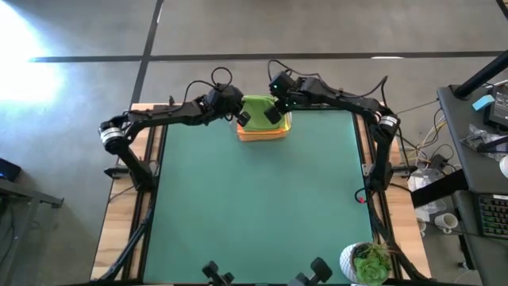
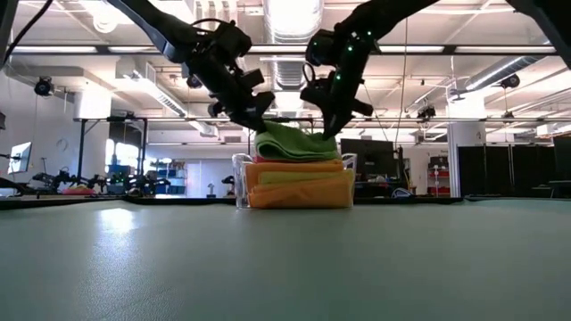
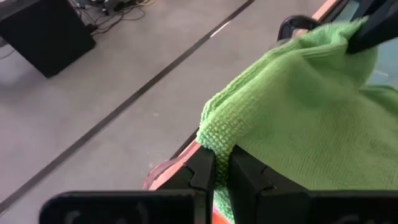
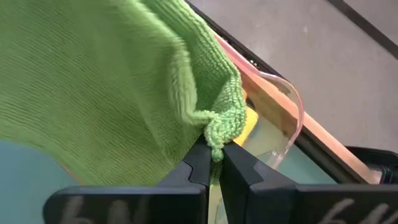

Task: Fold microfiber towels
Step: Stack the green microfiber towel on top of the pink microfiber towel, then return to Home Position

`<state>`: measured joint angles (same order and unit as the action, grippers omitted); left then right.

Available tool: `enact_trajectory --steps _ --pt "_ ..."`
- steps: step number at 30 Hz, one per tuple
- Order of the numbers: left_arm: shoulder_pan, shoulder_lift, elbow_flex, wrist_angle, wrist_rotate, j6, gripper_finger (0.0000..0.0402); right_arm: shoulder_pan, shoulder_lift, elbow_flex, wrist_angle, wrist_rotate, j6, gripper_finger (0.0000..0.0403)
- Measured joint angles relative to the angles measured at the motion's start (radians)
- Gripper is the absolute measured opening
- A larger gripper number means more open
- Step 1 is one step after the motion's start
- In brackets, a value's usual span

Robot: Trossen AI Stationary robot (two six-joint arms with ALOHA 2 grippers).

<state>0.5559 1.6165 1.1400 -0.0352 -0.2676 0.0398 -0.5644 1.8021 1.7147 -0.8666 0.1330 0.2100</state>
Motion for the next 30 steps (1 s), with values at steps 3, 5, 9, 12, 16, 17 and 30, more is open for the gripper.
enact_trajectory --steps 3,5,9,12,16,17,30 --pt "0.002 0.006 0.000 0.001 0.000 0.007 0.0017 0.001 0.001 0.021 0.003 0.000 -0.001 0.0012" --pt "0.002 0.006 0.000 0.000 0.000 0.042 0.0023 0.001 0.001 0.031 0.004 0.000 0.000 0.0012" --pt "0.001 0.007 0.000 0.000 0.000 0.083 0.0051 0.001 0.001 0.040 0.000 0.000 0.000 0.0013" --pt "0.001 0.007 0.000 0.000 0.000 0.082 0.0081 0.001 0.001 0.040 -0.006 0.001 0.003 0.0023" --pt "0.001 0.006 0.000 -0.004 0.001 0.079 0.0125 0.001 0.001 0.040 -0.030 0.001 0.026 0.0060" --pt "0.001 0.006 0.004 -0.012 0.001 0.079 0.0136 0.001 0.001 0.040 -0.031 0.004 0.026 0.0071" --pt "0.051 -0.021 0.180 -0.210 0.002 0.080 0.0192 -0.010 -0.108 0.040 -0.041 0.026 0.043 0.0154"
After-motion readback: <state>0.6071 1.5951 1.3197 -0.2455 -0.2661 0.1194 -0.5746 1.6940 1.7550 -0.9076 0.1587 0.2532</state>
